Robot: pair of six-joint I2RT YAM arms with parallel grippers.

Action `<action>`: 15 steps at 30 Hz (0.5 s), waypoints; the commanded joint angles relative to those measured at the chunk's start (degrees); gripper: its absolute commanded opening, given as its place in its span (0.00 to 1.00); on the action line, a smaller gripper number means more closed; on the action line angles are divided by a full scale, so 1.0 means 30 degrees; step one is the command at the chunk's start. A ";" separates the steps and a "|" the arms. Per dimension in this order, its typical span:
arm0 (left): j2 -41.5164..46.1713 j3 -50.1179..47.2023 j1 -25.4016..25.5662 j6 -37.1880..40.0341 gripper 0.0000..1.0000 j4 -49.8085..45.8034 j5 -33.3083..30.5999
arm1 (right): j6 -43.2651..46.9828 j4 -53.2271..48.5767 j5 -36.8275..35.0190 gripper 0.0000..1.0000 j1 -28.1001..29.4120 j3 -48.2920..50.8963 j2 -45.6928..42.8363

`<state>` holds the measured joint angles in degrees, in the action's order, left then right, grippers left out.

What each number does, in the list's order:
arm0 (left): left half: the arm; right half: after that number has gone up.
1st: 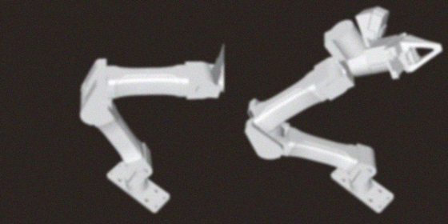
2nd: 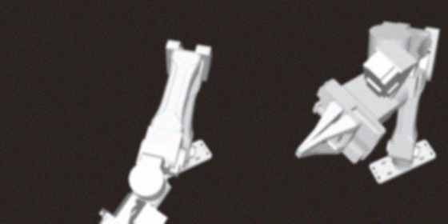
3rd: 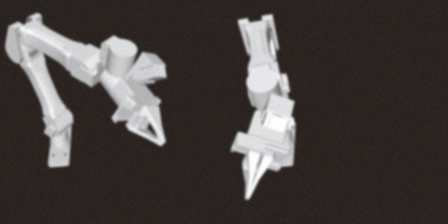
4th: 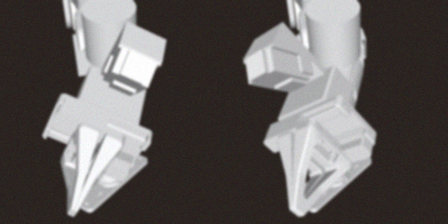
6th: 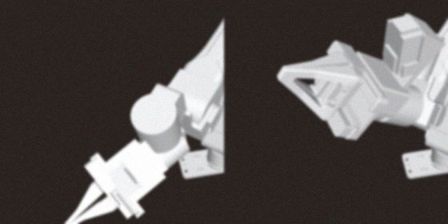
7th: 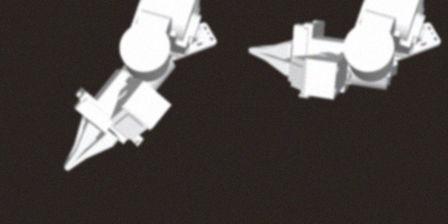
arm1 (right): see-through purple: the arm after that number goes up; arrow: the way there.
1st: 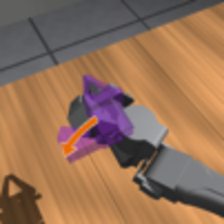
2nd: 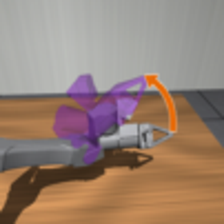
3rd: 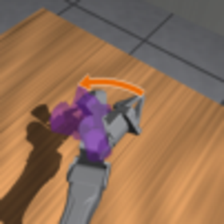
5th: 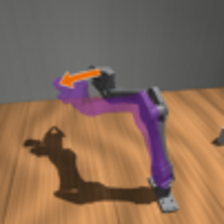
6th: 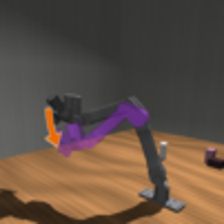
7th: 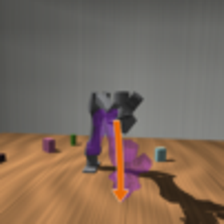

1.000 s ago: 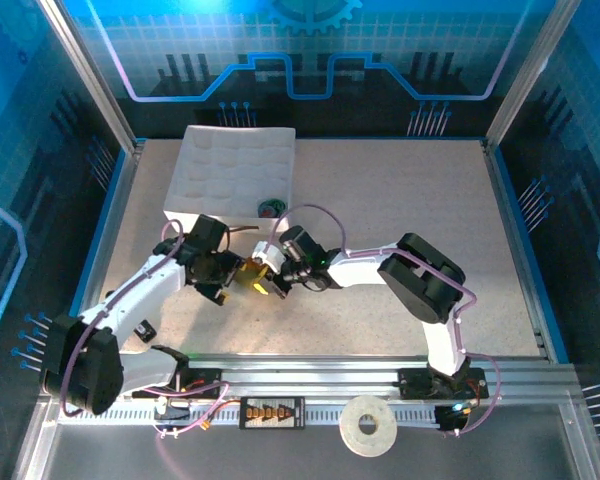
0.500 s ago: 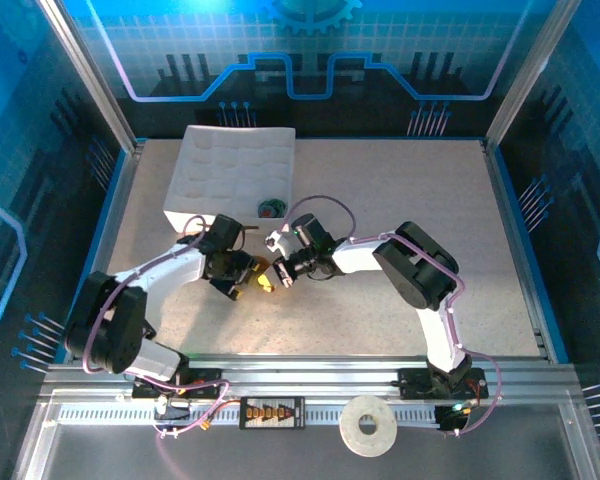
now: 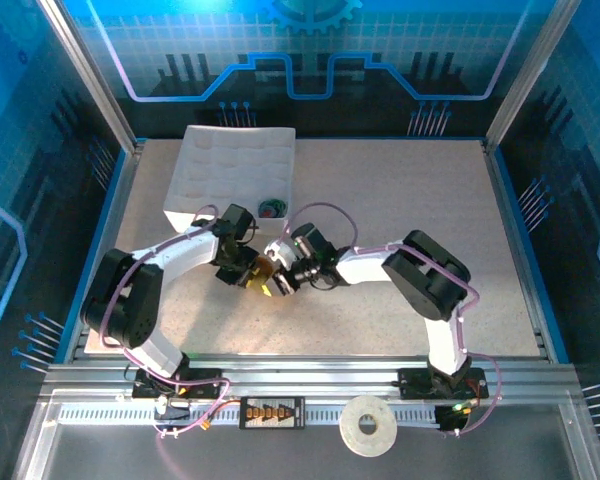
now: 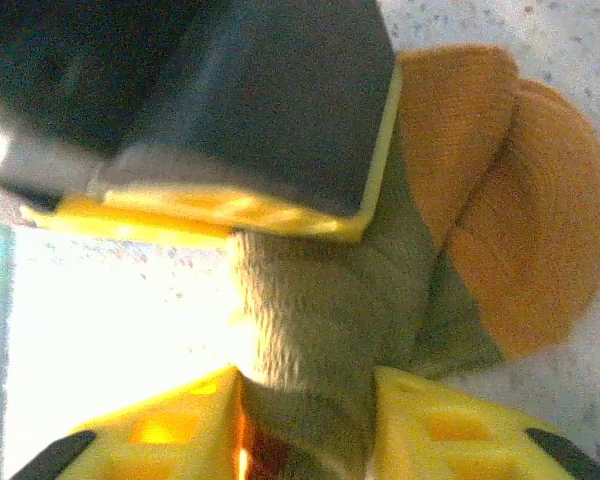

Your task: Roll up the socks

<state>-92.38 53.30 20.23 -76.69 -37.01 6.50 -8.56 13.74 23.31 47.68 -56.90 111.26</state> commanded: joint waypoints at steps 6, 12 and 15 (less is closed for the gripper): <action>-0.1140 -0.1066 -0.0005 -0.0346 0.17 -0.4476 -0.0448 | 0.7248 0.4206 -1.0142 0.59 0.3249 0.5138 -0.4650; -0.1654 -0.0594 -0.0231 0.0026 0.18 -0.4270 -0.0007 | 1.0422 0.5105 -1.2306 0.64 0.4890 0.4678 -0.4067; -0.2110 -0.0114 -0.0409 0.0447 0.18 -0.4481 0.0227 | 1.1408 0.5341 -1.3335 0.66 0.5354 0.3869 -0.3048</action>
<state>-93.93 55.53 19.53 -76.40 -41.10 8.29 19.46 25.85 -10.76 62.46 -42.59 99.50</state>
